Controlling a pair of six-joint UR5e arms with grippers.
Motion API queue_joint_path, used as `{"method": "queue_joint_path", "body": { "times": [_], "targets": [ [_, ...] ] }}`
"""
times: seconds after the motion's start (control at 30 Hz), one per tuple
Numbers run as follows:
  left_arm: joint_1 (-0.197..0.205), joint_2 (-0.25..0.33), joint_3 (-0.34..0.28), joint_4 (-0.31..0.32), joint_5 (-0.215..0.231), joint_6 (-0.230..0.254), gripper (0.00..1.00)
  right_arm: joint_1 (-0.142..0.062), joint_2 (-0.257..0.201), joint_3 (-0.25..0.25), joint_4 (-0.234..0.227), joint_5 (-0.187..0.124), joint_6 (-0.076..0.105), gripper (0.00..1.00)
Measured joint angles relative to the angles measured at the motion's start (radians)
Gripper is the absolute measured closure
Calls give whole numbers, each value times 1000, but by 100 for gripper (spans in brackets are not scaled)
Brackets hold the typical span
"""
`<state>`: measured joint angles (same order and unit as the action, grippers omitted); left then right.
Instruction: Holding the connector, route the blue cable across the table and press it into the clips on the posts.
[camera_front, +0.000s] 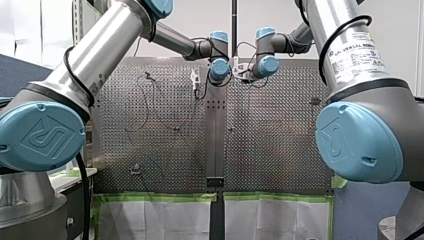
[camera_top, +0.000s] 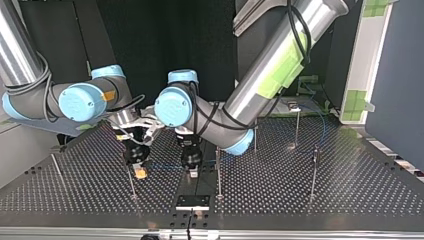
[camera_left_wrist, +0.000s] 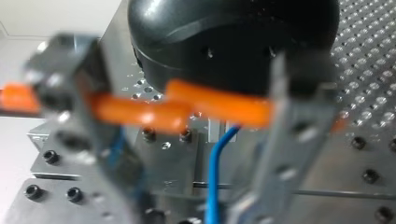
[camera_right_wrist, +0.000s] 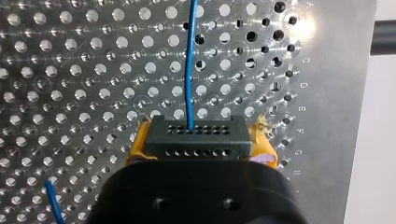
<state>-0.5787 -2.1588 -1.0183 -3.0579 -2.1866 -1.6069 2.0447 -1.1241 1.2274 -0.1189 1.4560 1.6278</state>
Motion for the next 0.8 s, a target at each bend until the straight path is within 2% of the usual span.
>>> {"method": "queue_joint_path", "body": {
  "times": [0.13,0.33,0.57,0.8],
  "targets": [
    [-5,0,-2,-27,-6,-27,100,3,-1,1,0,0,0,100],
    [-19,15,-26,-53,-47,-51,100,10,-1,4,3,0,0,100],
    [-23,68,-81,-6,-96,-58,100,23,-1,26,3,0,0,100],
    [-27,117,-138,52,-107,-74,100,28,-3,53,3,1,0,100]
  ]
}}
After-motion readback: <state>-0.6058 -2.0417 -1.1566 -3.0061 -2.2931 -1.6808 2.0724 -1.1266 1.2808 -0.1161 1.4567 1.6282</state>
